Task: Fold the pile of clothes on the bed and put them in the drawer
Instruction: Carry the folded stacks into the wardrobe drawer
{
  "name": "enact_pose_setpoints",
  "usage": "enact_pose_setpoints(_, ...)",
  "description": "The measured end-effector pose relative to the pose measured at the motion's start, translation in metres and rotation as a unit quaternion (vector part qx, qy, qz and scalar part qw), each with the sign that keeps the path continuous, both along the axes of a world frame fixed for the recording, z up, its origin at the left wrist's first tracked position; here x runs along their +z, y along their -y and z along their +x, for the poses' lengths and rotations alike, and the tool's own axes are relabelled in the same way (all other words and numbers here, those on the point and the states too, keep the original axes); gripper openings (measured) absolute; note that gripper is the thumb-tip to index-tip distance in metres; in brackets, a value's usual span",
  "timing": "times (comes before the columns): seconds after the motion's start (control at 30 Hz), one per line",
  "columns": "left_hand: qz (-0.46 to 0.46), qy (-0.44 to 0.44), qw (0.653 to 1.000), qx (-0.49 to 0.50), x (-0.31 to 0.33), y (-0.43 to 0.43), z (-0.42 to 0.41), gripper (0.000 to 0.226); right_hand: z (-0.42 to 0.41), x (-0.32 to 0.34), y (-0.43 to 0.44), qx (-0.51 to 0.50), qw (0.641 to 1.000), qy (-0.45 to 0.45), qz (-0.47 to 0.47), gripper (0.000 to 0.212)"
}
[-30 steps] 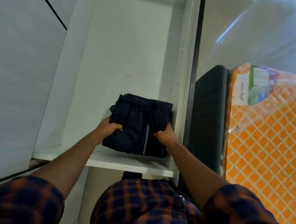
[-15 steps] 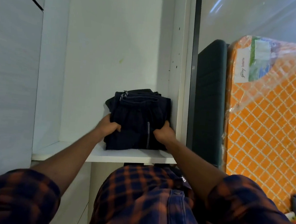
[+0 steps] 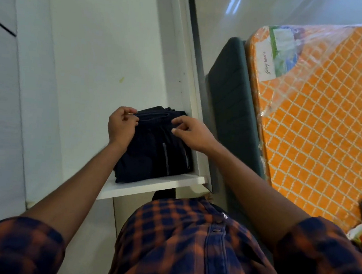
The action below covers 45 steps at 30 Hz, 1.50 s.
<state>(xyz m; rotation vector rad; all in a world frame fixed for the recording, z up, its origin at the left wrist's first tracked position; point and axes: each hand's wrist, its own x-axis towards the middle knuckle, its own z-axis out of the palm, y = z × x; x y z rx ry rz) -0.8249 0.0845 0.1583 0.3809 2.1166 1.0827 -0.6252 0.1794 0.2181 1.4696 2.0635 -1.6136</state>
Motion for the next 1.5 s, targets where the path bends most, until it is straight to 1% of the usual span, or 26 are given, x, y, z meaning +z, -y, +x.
enact_pose_setpoints(0.1, 0.031, -0.013, 0.996, -0.081, 0.016, -0.018, 0.039, 0.022, 0.037, 0.019, -0.006, 0.030, 0.998, 0.003, 0.062, 0.030)
enact_pose_setpoints(0.2, 0.055, -0.032, 0.982, -0.178, 0.034, -0.034, 0.089, 0.021, 0.100, 0.019, -0.004, -0.023, 0.997, 0.017, 0.071, 0.027)
enact_pose_setpoints(0.27, 0.060, -0.049, 0.969, -0.237, 0.044, -0.043, 0.123, 0.019, 0.148, 0.014, 0.004, -0.069, 0.995, 0.028, 0.068, 0.030)
enact_pose_setpoints(0.4, 0.062, -0.078, 0.931, -0.352, 0.057, -0.053, 0.210, 0.010, 0.272, -0.008, 0.037, -0.152, 0.985, 0.072, 0.047, 0.030)
enact_pose_setpoints(0.5, 0.043, -0.081, 0.898, -0.431, 0.053, -0.050, 0.282, 0.011, 0.365, -0.032, 0.081, -0.228, 0.970, 0.087, 0.017, 0.025)
enact_pose_setpoints(0.6, 0.006, -0.074, 0.857, -0.510, 0.035, -0.037, 0.367, 0.013, 0.463, -0.056, 0.137, -0.301, 0.948, 0.101, -0.024, 0.021)
enact_pose_setpoints(0.67, -0.039, -0.058, 0.833, -0.548, 0.018, -0.021, 0.417, 0.014, 0.516, -0.068, 0.174, -0.340, 0.933, 0.113, -0.042, 0.029)
enact_pose_setpoints(0.73, -0.085, -0.046, 0.803, -0.588, 0.002, -0.005, 0.466, 0.016, 0.565, -0.078, 0.204, -0.410, 0.903, 0.128, -0.035, 0.036)
enact_pose_setpoints(0.77, -0.111, -0.040, 0.784, -0.609, -0.006, 0.004, 0.498, 0.016, 0.594, -0.082, 0.222, -0.462, 0.876, 0.138, -0.025, 0.038)
enact_pose_setpoints(0.8, -0.135, -0.031, 0.778, -0.612, -0.008, 0.009, 0.502, 0.017, 0.598, -0.086, 0.228, -0.501, 0.853, 0.145, -0.003, 0.038)
enact_pose_setpoints(0.83, -0.155, -0.028, 0.762, -0.629, -0.010, 0.014, 0.520, 0.016, 0.613, -0.089, 0.238, -0.555, 0.818, 0.149, 0.010, 0.038)
enact_pose_setpoints(0.9, -0.182, -0.031, 0.714, -0.675, -0.019, 0.022, 0.565, 0.015, 0.652, -0.093, 0.254, -0.678, 0.722, 0.141, 0.007, 0.039)
enact_pose_setpoints(0.93, -0.191, -0.032, 0.696, -0.691, -0.023, 0.023, 0.581, 0.014, 0.665, -0.099, 0.263, -0.723, 0.678, 0.133, -0.005, 0.041)
enact_pose_setpoints(1.0, -0.204, -0.027, 0.664, -0.719, -0.028, 0.020, 0.616, 0.013, 0.690, -0.110, 0.280, -0.783, 0.609, 0.119, -0.043, 0.051)
enact_pose_setpoints(1.03, -0.211, -0.018, 0.656, -0.724, -0.031, 0.017, 0.633, 0.016, 0.700, -0.116, 0.287, -0.799, 0.587, 0.116, -0.059, 0.058)
enact_pose_setpoints(1.07, -0.219, -0.009, 0.652, -0.726, -0.035, 0.016, 0.651, 0.024, 0.707, -0.123, 0.295, -0.809, 0.572, 0.116, -0.069, 0.064)
enact_pose_setpoints(1.1, -0.227, -0.005, 0.647, -0.728, -0.040, 0.014, 0.669, 0.032, 0.712, -0.127, 0.301, -0.810, 0.569, 0.119, -0.076, 0.070)
enact_pose_setpoints(1.13, -0.234, -0.005, 0.634, -0.737, -0.049, 0.013, 0.690, 0.042, 0.718, -0.135, 0.308, -0.804, 0.574, 0.131, -0.078, 0.076)
enact_pose_setpoints(1.2, -0.250, -0.002, 0.615, -0.748, -0.063, 0.010, 0.721, 0.065, 0.722, -0.146, 0.311, -0.771, 0.608, 0.175, -0.073, 0.084)
enact_pose_setpoints(1.27, -0.271, 0.025, 0.599, -0.753, -0.082, 0.008, 0.753, 0.084, 0.731, -0.163, 0.312, -0.767, 0.605, 0.204, -0.071, 0.097)
enact_pose_setpoints(1.3, -0.279, 0.049, 0.599, -0.749, -0.087, 0.006, 0.763, 0.090, 0.733, -0.167, 0.310, -0.778, 0.596, 0.182, -0.078, 0.104)
enact_pose_setpoints(1.37, -0.291, 0.098, 0.609, -0.731, -0.106, 0.006, 0.785, 0.098, 0.743, -0.183, 0.309, -0.831, 0.546, 0.058, -0.090, 0.117)
enact_pose_setpoints(1.4, -0.290, 0.112, 0.617, -0.722, -0.118, 0.007, 0.796, 0.103, 0.746, -0.195, 0.311, -0.850, 0.519, 0.004, -0.089, 0.118)
enact_pose_setpoints(1.43, -0.280, 0.117, 0.630, -0.715, -0.128, 0.007, 0.803, 0.107, 0.747, -0.203, 0.310, -0.859, 0.504, -0.029, -0.087, 0.118)
enact_pose_setpoints(1.5, -0.264, 0.118, 0.655, -0.698, -0.142, 0.005, 0.810, 0.113, 0.746, -0.211, 0.309, -0.865, 0.493, -0.056, -0.074, 0.118)
